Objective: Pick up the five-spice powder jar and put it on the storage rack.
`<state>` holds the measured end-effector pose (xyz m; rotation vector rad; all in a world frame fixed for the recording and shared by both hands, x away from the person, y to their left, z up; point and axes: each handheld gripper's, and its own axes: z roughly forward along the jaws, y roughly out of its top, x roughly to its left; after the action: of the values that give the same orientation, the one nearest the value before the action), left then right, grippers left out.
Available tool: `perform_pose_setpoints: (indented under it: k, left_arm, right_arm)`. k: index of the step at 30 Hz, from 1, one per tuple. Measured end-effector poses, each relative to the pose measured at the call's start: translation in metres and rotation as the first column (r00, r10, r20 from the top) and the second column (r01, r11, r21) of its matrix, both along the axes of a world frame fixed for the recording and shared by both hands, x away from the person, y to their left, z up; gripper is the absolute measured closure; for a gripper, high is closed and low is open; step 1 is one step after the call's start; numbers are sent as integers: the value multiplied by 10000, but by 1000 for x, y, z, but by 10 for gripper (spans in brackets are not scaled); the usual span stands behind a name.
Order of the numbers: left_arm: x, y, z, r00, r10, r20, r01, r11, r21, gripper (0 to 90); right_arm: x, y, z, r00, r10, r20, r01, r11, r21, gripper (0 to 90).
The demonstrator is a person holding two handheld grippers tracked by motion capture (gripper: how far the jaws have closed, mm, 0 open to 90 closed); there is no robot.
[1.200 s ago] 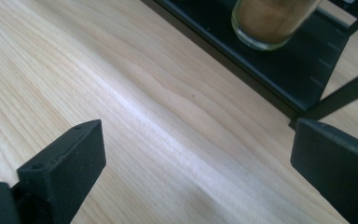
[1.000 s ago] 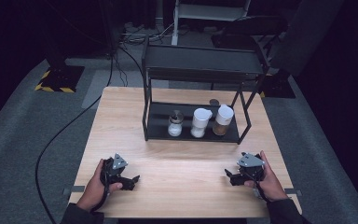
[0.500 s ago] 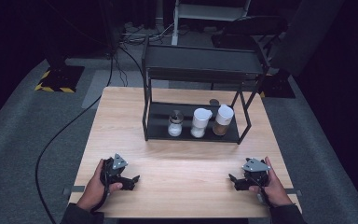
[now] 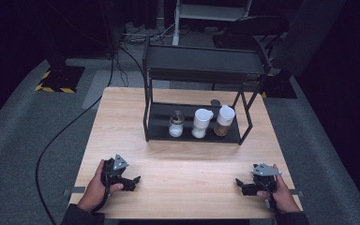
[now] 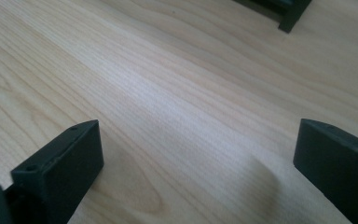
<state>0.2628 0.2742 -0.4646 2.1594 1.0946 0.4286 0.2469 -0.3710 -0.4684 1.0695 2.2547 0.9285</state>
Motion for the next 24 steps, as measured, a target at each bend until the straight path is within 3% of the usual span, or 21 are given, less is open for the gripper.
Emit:
perform_pose_setpoints:
  k: [13, 24]
  left_arm:
    - [0, 0, 0, 10000, 1, 4, -1, 10000, -3, 3]
    - [0, 0, 0, 10000, 8, 1, -8, 10000, 10, 3]
  right_arm:
    - [5, -20, 4, 9947, -400, -945, 460, 9970, 616, 5]
    - [5, -26, 4, 9924, -738, -985, 805, 9946, 655, 1]
